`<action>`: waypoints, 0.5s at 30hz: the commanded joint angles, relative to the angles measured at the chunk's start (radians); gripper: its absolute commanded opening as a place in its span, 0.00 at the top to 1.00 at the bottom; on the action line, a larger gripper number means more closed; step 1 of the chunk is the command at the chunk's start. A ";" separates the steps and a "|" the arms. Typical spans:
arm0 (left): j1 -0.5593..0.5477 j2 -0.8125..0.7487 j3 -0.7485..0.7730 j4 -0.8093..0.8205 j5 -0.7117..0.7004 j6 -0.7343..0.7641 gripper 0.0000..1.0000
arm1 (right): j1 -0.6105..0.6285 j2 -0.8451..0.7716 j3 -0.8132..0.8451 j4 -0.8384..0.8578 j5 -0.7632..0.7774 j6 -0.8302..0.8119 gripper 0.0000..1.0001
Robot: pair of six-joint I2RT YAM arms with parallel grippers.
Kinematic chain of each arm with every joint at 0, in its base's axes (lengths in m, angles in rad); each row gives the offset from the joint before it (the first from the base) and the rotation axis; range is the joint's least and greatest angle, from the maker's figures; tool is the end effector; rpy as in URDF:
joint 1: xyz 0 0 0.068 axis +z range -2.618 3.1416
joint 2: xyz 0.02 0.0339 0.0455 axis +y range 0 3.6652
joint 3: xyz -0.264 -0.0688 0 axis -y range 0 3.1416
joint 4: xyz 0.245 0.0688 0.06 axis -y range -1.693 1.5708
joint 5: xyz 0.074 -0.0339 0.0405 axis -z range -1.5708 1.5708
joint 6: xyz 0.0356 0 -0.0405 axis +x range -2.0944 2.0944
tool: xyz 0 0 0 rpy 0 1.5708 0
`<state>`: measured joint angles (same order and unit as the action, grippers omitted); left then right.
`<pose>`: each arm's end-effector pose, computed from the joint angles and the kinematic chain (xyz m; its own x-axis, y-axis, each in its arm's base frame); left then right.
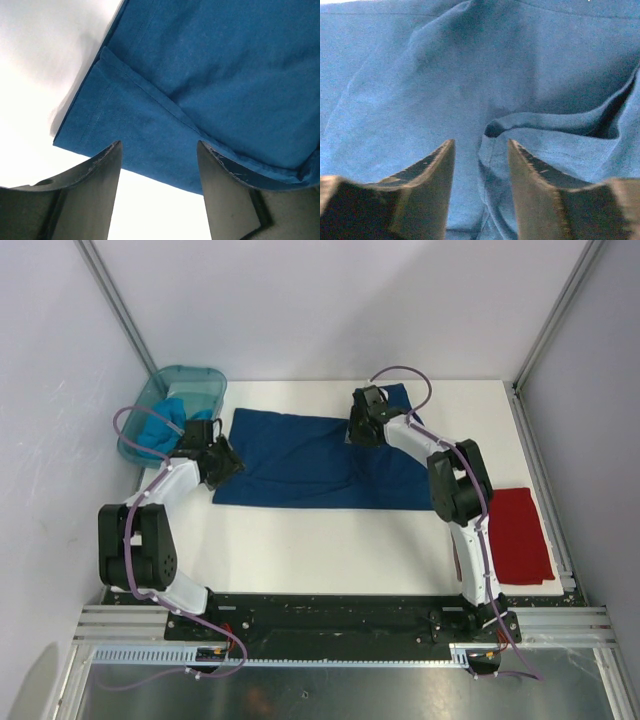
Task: Fold and stack the t-shirts
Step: Fold the flattened tshirt in 1/3 of the way
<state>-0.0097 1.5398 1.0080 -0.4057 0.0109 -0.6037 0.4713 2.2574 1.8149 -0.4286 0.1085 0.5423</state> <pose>0.3182 -0.0035 0.2165 -0.6727 -0.5612 -0.4822 -0.4443 0.8275 -0.3432 0.4516 0.2258 0.1833 -0.7847 0.1760 -0.5943 0.0184 0.9651 0.2614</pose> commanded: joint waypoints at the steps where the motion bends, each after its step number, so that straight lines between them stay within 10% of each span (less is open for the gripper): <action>1: -0.009 0.033 0.035 0.013 0.016 -0.020 0.34 | 0.010 -0.041 0.052 0.012 -0.009 -0.073 0.42; 8: -0.038 0.059 0.053 0.016 -0.004 -0.052 0.36 | -0.046 -0.186 -0.049 -0.026 0.018 -0.033 0.35; 15: -0.075 0.089 0.080 0.016 -0.003 -0.050 0.40 | -0.159 -0.279 -0.260 0.030 -0.009 0.034 0.58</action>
<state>-0.0647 1.6127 1.0397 -0.4049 0.0113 -0.6395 0.3641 2.0151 1.6035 -0.4225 0.0940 0.5426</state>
